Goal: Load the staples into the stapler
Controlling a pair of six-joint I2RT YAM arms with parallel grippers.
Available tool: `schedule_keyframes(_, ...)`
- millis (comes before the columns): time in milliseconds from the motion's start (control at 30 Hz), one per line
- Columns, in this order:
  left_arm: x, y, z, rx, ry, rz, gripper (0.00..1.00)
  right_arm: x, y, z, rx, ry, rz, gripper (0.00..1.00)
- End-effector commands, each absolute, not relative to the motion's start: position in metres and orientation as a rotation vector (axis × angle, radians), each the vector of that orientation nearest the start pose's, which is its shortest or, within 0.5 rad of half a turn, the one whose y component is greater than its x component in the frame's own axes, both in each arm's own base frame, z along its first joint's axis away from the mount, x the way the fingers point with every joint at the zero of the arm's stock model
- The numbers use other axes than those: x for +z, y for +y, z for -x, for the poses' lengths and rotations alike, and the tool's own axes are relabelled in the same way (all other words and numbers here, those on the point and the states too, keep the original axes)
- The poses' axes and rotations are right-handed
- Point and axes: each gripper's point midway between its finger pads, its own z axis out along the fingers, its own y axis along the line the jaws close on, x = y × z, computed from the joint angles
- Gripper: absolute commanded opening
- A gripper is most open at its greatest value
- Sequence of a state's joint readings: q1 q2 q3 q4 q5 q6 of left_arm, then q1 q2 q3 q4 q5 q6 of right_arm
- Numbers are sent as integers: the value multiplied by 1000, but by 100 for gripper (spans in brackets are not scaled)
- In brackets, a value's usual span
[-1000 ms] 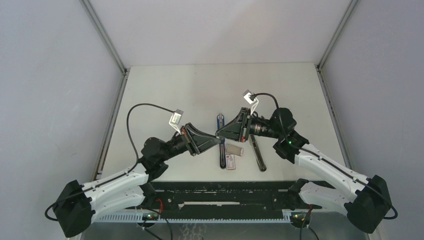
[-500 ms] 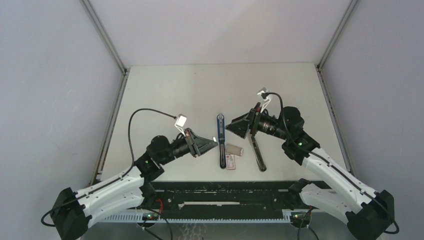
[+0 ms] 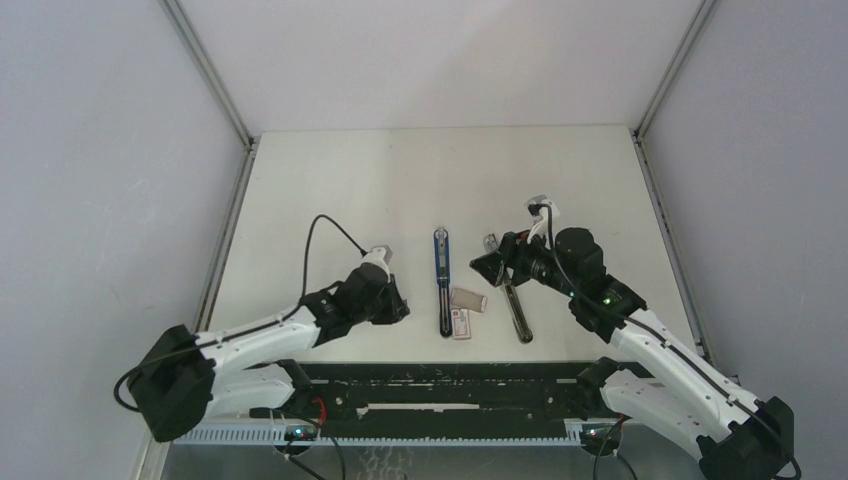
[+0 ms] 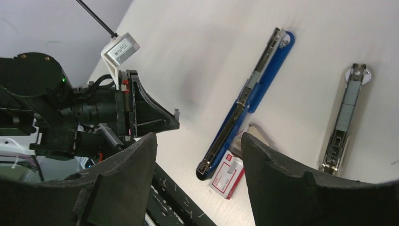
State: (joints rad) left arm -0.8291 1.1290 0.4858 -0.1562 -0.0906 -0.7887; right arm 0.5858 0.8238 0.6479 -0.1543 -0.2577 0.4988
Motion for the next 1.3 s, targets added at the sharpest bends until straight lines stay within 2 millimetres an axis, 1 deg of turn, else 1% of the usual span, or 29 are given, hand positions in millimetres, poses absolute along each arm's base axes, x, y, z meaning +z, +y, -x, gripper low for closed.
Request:
schedule_keyframes(0, 63, -233, -206, -567, 2464, -22, 7, 212, 216, -222, 899, 1976, 297, 65)
schedule_keyframes(233, 45, -229, -204, -450, 2559, -64, 13, 203, 215, -219, 894, 1988, 309, 64)
schedule_keyframes(467, 33, -235, -201, -395, 2621, -132, 17, 198, 216, -218, 906, 1998, 308, 64)
schedule_keyframes(533, 30, -236, -199, -377, 2638, -156, 21, 197, 216, -217, 908, 2004, 307, 64)
schedule_keyframes(700, 25, -239, -195, -354, 2656, -190, 36, 193, 217, -218, 909, 2020, 299, 64)
schedule_keyframes(800, 24, -241, -192, -364, 2661, -201, 42, 191, 218, -218, 913, 2026, 297, 64)
schedule_keyframes(933, 24, -249, -186, -428, 2661, -202, 45, 190, 220, -220, 915, 2033, 287, 64)
schedule_keyframes(1033, 25, -264, -183, -554, 2640, -196, 46, 186, 222, -221, 908, 2043, 286, 64)
schedule_keyframes(1133, 27, -277, -183, -637, 2622, -191, 47, 181, 227, -222, 900, 2055, 290, 64)
schedule_keyframes(1200, 29, -281, -185, -662, 2609, -190, 47, 178, 230, -223, 879, 2063, 286, 63)
schedule_keyframes(1267, 32, -280, -188, -667, 2579, -178, 47, 174, 233, -225, 843, 2079, 290, 63)
